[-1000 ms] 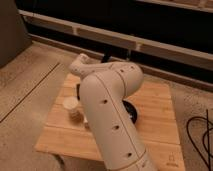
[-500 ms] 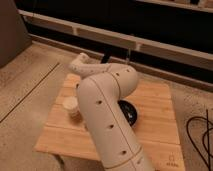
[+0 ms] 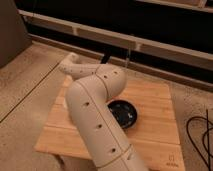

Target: Push the eraser across the table

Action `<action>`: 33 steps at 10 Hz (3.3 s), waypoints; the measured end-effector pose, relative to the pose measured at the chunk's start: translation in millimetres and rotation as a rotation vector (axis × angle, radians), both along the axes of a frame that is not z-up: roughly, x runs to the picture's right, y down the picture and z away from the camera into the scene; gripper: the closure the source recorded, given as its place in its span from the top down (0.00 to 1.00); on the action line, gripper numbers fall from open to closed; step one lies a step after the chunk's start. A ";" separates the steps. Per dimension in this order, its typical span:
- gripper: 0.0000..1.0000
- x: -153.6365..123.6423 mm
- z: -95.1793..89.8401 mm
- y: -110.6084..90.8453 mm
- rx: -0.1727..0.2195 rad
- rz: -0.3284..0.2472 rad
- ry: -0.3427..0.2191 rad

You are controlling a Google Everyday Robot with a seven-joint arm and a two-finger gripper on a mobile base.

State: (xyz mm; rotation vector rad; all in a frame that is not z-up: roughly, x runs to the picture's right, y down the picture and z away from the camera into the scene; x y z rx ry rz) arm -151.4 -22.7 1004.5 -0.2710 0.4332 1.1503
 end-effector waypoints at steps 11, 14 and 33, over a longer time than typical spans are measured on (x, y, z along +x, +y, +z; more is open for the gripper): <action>0.65 26.1 -32.5 -60.2 0.189 -0.035 0.084; 0.65 86.3 -26.5 -41.8 0.172 0.019 0.231; 0.65 -102.1 -28.2 17.0 0.079 -0.069 -0.062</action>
